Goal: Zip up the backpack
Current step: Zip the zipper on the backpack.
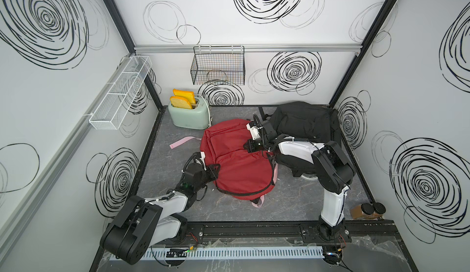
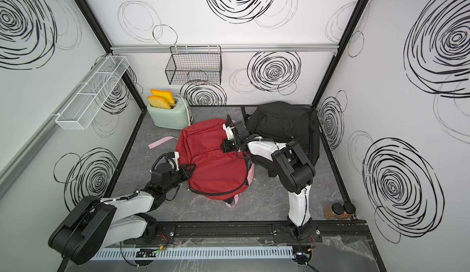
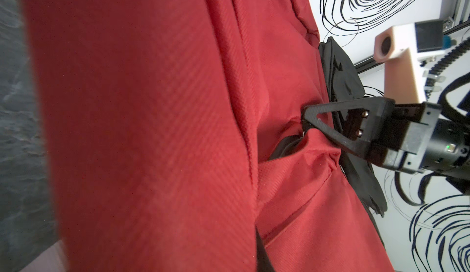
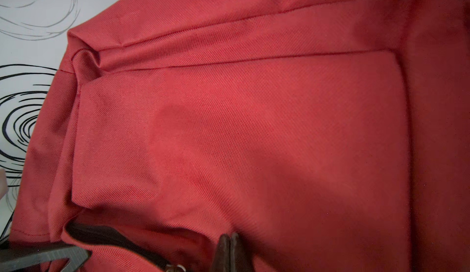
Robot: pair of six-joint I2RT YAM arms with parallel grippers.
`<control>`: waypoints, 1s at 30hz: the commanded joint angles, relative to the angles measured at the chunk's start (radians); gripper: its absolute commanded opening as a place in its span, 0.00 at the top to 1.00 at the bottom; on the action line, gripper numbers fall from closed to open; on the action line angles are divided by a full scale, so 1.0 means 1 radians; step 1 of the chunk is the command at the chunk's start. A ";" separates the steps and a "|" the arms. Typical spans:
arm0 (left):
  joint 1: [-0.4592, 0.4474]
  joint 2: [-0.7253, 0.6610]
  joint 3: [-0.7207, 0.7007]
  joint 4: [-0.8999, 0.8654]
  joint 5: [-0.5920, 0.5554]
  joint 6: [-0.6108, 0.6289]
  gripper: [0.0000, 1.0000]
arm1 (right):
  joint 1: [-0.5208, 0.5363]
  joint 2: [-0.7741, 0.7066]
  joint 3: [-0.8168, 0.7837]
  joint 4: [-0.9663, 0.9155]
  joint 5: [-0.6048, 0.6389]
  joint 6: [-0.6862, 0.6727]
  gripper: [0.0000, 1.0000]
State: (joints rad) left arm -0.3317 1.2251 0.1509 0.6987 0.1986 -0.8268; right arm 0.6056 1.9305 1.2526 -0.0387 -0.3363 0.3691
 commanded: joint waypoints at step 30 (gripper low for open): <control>0.022 0.021 -0.020 0.028 -0.016 0.005 1.00 | -0.101 -0.121 -0.044 -0.041 0.095 -0.021 1.00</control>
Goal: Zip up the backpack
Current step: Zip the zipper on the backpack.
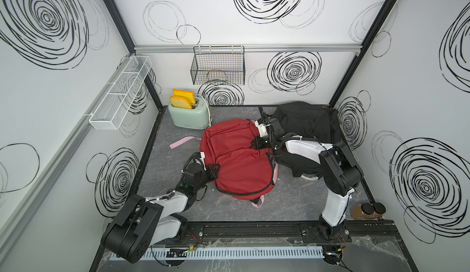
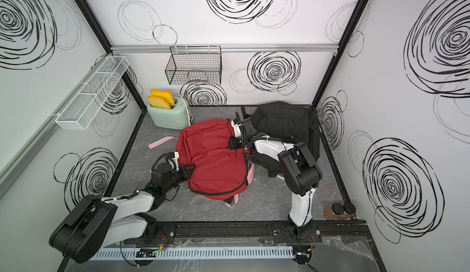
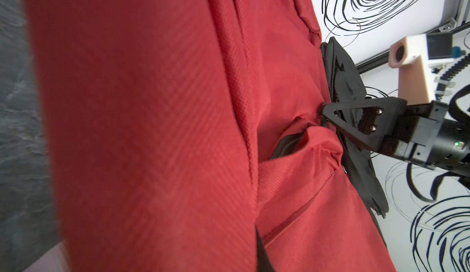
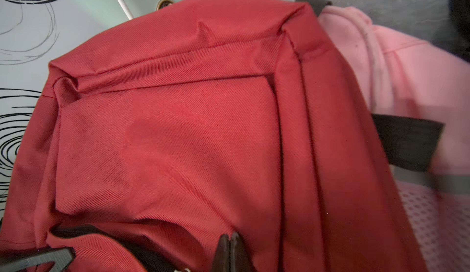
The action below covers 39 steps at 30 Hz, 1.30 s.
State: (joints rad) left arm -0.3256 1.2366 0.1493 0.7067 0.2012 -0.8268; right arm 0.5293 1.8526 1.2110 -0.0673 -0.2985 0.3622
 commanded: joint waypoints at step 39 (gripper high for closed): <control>0.024 0.015 -0.021 0.027 -0.016 0.000 1.00 | -0.072 -0.117 -0.077 -0.028 0.154 -0.004 1.00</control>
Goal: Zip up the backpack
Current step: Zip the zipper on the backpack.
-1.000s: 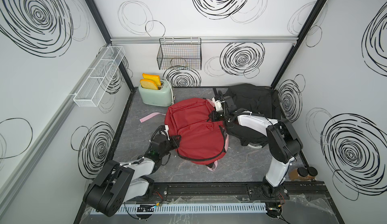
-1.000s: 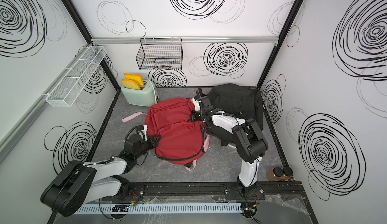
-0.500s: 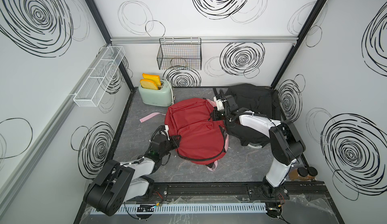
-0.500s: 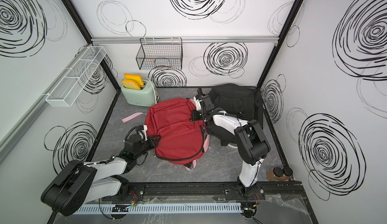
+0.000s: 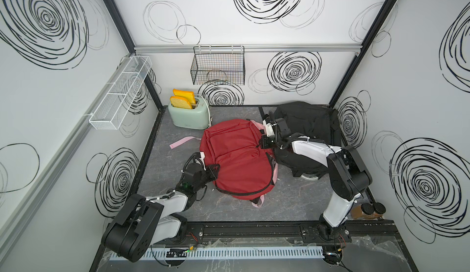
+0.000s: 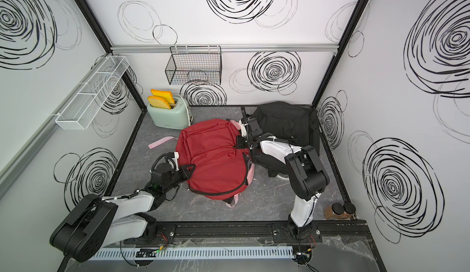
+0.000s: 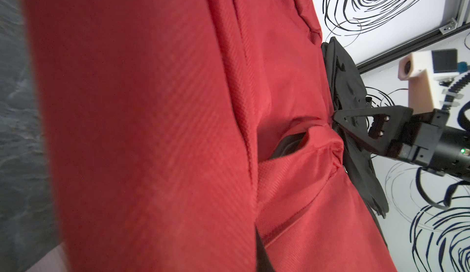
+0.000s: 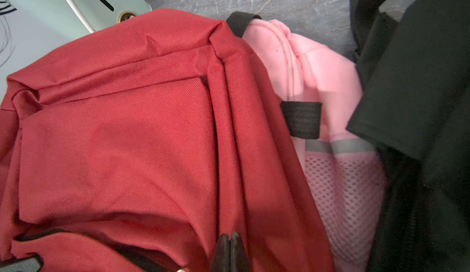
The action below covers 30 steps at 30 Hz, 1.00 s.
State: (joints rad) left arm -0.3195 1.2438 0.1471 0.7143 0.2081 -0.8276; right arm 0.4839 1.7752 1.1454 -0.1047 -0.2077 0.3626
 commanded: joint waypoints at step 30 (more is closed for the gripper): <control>0.027 0.017 -0.016 0.005 -0.028 -0.002 1.00 | -0.042 -0.040 -0.041 -0.011 0.170 0.008 1.00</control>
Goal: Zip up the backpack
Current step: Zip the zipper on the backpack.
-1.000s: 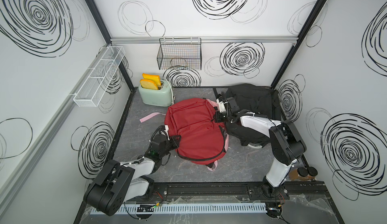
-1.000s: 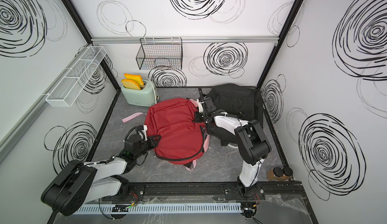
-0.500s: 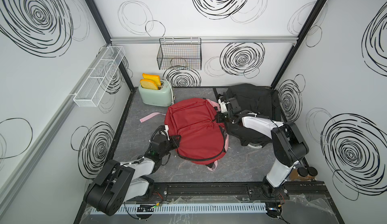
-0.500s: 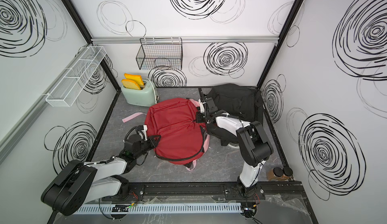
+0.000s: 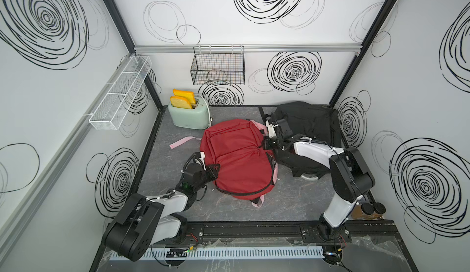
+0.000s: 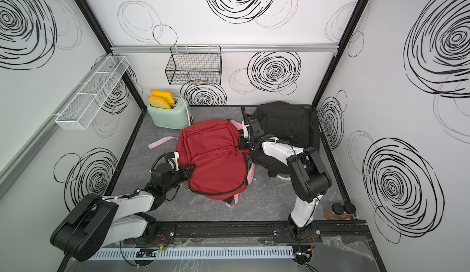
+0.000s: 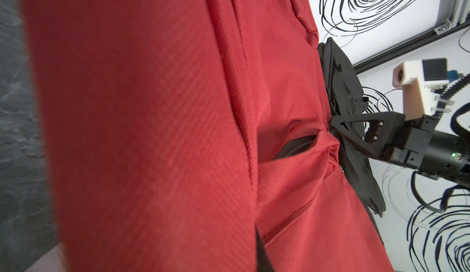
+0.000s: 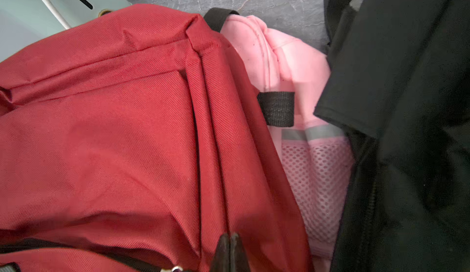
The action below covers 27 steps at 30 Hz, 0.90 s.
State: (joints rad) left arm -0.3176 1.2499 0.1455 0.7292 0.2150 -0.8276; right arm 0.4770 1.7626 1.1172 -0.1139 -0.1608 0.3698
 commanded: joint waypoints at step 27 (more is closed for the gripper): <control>0.059 0.022 -0.053 0.033 -0.045 -0.028 1.00 | -0.051 -0.080 -0.035 0.024 0.012 0.051 0.84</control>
State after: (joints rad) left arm -0.2890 1.2617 0.1207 0.7719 0.2409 -0.8463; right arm 0.4736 1.7412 1.0855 -0.0967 -0.1806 0.4011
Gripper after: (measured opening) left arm 0.122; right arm 0.128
